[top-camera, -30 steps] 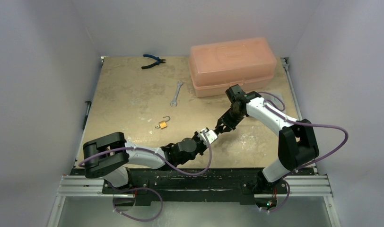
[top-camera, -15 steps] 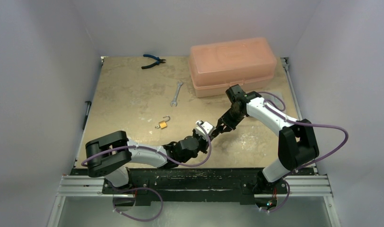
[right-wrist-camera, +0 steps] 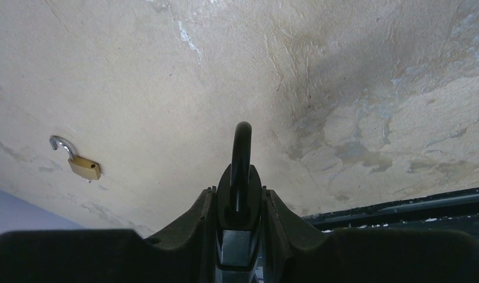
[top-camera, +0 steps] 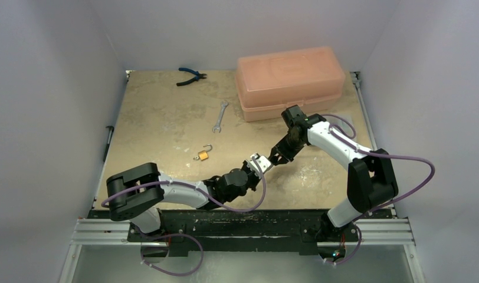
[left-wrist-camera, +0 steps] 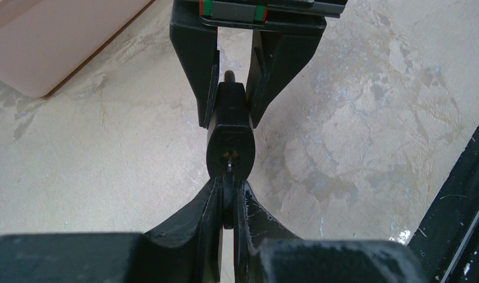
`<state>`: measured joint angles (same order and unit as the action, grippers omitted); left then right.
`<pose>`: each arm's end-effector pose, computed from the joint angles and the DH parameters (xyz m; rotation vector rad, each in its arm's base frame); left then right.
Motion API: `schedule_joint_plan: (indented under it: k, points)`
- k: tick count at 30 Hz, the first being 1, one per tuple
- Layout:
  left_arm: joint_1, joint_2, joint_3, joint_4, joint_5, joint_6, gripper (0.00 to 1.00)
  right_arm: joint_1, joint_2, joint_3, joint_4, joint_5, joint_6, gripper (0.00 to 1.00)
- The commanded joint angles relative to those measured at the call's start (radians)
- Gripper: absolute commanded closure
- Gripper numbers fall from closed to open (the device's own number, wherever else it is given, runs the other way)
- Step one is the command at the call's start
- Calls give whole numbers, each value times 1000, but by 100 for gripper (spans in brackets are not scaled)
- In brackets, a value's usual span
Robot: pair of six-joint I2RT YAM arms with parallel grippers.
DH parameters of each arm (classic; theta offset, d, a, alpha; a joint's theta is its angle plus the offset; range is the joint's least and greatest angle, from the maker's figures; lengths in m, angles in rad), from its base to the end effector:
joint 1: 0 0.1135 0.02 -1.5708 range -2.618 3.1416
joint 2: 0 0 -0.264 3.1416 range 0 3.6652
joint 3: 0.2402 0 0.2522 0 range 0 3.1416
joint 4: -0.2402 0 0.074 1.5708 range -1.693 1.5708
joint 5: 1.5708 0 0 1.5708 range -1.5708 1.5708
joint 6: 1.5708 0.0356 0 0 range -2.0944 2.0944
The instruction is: Unlock with the key
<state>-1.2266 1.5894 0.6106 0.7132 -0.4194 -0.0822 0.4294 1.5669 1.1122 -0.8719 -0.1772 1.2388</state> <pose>0.1197 -0.2909 0.1797 0.7377 1.6928 -0.5402 0.2627 0.1272 0.2180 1.1795 2.8387 0.4628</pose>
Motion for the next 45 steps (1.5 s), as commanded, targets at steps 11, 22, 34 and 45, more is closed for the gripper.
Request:
schedule_joint_plan:
  k: [11,22,34,45]
  points:
    - [76,-13,-1,186,126,-194,100,33,-109,26,-26,-125,34,100]
    - [50,-70,1,113,121,74,100,41,-135,29,-30,-122,58,100]
    - [68,-38,67,75,139,-33,100,115,-177,34,-15,-102,124,100]
    - [68,-75,63,50,114,-51,100,145,-182,26,-2,-95,145,100]
